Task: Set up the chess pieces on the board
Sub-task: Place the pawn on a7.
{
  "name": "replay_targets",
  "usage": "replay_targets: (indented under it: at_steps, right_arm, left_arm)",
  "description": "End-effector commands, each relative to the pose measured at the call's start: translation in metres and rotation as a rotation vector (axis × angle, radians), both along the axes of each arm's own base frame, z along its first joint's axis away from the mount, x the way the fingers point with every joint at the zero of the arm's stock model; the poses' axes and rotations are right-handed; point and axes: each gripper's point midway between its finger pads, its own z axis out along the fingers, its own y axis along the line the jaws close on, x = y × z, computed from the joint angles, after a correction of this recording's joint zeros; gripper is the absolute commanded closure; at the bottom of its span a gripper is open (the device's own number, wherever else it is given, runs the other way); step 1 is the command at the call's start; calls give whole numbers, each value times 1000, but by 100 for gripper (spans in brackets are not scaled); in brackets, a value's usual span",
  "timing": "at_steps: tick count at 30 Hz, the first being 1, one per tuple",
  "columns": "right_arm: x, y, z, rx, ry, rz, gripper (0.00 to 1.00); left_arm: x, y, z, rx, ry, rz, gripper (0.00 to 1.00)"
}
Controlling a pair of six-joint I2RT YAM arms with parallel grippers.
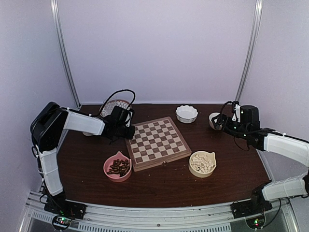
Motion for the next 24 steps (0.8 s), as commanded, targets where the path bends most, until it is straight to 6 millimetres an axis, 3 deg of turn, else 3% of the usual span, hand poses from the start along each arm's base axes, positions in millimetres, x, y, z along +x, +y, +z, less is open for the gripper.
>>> replay_targets:
  at_steps: [1, 7, 11, 14, 18, 24]
  right_arm:
    - [2, 0, 3, -5, -20, -7, 2]
    - [2, 0, 3, -7, -19, -7, 2]
    - [1, 1, 4, -9, -21, -4, 2]
    - [1, 2, 6, -15, -21, 4, 2]
    - [-1, 3, 8, -23, -25, 10, 2]
    - [-3, 3, 11, -21, -31, 6, 2]
  left_arm:
    - [8, 0, 5, -9, -8, 18, 65]
    - [7, 1, 10, -17, -8, 19, 64]
    - [3, 0, 19, -39, -7, 18, 53]
    - [-3, -2, 29, -53, -18, 10, 51]
    - [-12, -7, 45, -45, -57, -7, 53]
    - [-18, 0, 31, 15, -13, 11, 63]
